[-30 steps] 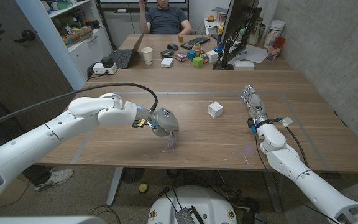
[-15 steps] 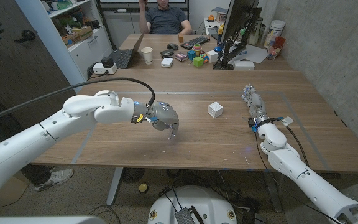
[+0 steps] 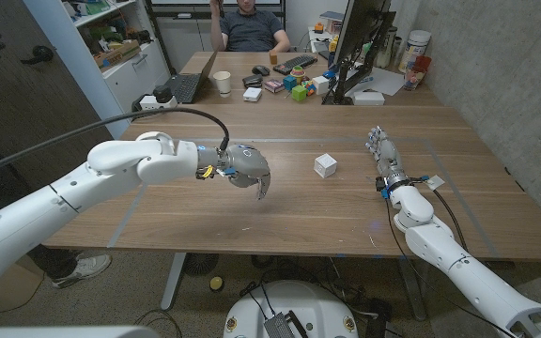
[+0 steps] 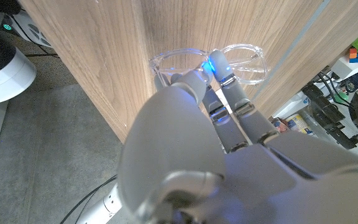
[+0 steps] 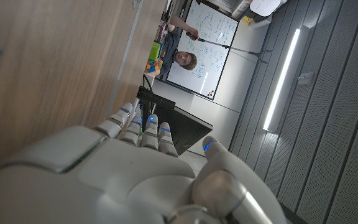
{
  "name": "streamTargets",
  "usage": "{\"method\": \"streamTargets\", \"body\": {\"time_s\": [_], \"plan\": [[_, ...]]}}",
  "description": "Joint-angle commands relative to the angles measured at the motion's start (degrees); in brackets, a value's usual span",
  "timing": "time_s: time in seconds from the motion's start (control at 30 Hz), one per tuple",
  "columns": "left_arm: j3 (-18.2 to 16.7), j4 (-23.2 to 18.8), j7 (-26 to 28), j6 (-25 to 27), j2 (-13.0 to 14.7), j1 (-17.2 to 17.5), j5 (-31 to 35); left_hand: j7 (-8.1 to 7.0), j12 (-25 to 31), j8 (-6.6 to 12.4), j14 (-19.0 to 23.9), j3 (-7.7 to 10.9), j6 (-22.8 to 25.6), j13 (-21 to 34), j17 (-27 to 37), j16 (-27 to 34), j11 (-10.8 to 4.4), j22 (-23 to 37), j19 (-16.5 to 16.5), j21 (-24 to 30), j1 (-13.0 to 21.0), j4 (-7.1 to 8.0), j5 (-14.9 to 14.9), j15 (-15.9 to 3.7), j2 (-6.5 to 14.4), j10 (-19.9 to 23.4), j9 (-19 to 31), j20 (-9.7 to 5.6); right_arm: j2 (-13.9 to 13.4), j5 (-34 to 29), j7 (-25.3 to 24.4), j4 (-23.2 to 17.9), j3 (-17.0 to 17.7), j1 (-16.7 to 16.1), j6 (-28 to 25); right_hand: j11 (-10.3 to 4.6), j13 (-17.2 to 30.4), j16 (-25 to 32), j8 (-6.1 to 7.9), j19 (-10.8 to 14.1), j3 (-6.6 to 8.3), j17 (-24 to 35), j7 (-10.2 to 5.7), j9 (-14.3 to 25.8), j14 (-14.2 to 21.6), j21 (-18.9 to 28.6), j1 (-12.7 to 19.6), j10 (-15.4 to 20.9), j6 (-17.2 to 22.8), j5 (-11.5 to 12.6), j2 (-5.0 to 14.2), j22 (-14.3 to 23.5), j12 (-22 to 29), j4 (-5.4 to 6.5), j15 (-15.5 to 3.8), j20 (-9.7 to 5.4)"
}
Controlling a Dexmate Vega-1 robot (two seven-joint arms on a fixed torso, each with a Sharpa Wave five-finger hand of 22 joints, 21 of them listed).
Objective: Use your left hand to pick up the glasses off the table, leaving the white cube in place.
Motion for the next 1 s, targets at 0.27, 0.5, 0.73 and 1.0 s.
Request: {"method": "streamTargets", "body": {"time_s": [0.27,0.5,0.73,1.0], "plan": [[-4.37,-2.81,4.8,3.33,1.8,2.88,-0.66,0.27,-0.26,-0.14,1.33,0.69,0.74,0.46,0.25,0.02,0.12,0.22,-0.4,1.32,-0.34,0.19,0.36,-6.03,-0.06,0.61,0.34,-5.47,-0.34,-0.12,-0.16,-0.83,0.29,-0.45,0.22,-0.02,0.21,0.26,0.16,0.67,-0.03,0.07,0.09,0.27,0.79,-0.19,0.46,0.88,0.72,0.53,0.63,0.1,0.36,-0.06,-0.11,-0.12],[-6.35,-4.12,7.0,4.84,2.64,4.42,-0.44,0.32,-0.5,-0.44,1.23,0.84,0.62,0.64,0.29,-0.16,0.21,0.16,-0.79,2.04,-0.47,0.24,0.41,-5.95,-0.13,0.49,0.38,-5.45,-0.49,-0.13,-0.34,-1.36,0.47,-0.79,0.27,-0.01,0.21,0.28,0.17,0.79,-0.07,0.08,0.21,0.27,0.93,-0.16,0.43,0.93,0.75,0.53,0.61,0.1,0.33,-0.03,-0.14,-0.17],[-7.28,-5.18,8.0,5.49,3.29,5.4,-0.25,0.3,-0.6,-0.56,1.35,0.97,0.81,0.77,0.35,-0.18,0.16,0.08,-0.97,2.6,-0.57,0.27,0.45,-5.98,-0.13,0.62,0.4,-5.46,-0.7,-0.22,-0.52,-1.96,0.62,-1.3,0.39,-0.06,0.21,0.26,0.19,0.79,-0.1,0.08,0.3,0.28,1.01,-0.18,0.43,1.03,0.83,0.54,0.62,0.1,0.33,-0.02,-0.15,-0.23],[-9.19,-6.81,9.27,6.73,4.37,7.3,-0.18,0.44,-0.75,-0.71,1.43,1.12,0.98,0.93,0.4,-0.24,0.15,-0.06,-1.11,3.22,-0.66,0.25,0.5,-5.95,-0.24,0.71,0.42,-5.52,-0.94,-0.22,-0.7,-2.87,0.83,-2.0,0.49,-0.03,0.22,0.26,0.21,0.77,-0.1,0.08,0.3,0.27,1.11,-0.21,0.45,1.1,0.92,0.55,0.65,0.1,0.32,-0.01,-0.07,-0.25]]}}
